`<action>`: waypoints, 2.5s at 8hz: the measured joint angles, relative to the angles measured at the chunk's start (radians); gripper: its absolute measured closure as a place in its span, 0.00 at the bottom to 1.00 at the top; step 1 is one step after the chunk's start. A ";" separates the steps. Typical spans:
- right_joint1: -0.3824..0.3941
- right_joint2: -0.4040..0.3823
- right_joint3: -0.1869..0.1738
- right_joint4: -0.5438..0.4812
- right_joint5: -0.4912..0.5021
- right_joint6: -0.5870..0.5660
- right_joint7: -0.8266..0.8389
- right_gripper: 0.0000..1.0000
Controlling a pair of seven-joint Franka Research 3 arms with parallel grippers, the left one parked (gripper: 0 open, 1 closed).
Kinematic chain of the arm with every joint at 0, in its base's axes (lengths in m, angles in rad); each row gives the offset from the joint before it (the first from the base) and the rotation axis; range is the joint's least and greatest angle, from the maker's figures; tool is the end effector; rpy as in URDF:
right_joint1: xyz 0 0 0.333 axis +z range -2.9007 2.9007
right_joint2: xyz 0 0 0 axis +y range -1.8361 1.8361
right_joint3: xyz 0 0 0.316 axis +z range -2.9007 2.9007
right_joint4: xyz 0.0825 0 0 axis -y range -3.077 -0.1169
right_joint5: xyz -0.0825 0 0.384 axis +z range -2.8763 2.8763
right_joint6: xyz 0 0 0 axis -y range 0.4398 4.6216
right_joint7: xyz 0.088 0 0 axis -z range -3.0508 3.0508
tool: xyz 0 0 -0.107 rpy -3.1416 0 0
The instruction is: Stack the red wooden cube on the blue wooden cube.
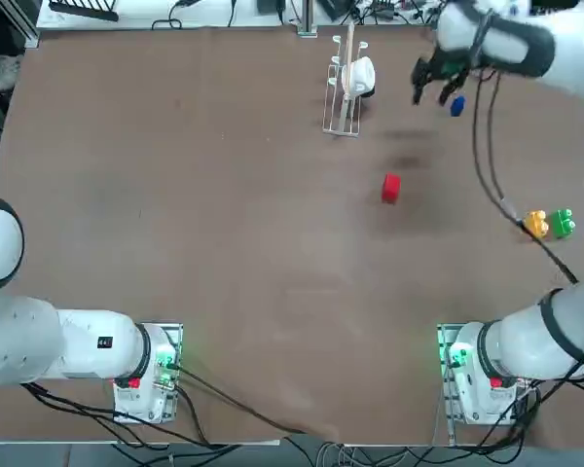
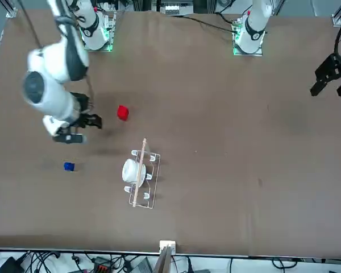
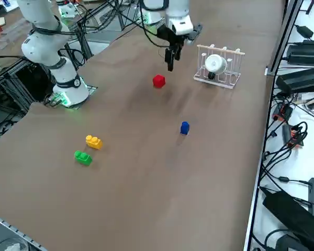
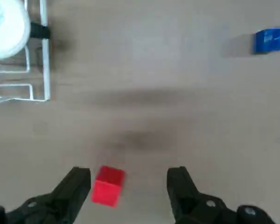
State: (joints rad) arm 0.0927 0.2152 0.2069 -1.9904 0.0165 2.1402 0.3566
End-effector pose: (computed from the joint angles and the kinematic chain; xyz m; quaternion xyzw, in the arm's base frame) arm 0.5616 0.1705 0.3529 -0.9985 0.0348 0.0382 0.0174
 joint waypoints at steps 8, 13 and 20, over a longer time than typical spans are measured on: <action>0.035 -0.002 0.081 -0.382 0.000 0.445 0.229 0.00; 0.046 0.002 0.099 -0.395 0.000 0.454 0.266 0.00; 0.046 0.056 0.099 -0.405 0.000 0.494 0.267 0.00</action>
State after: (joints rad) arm 0.1389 0.2711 0.3058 -2.3956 0.0165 2.6344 0.6231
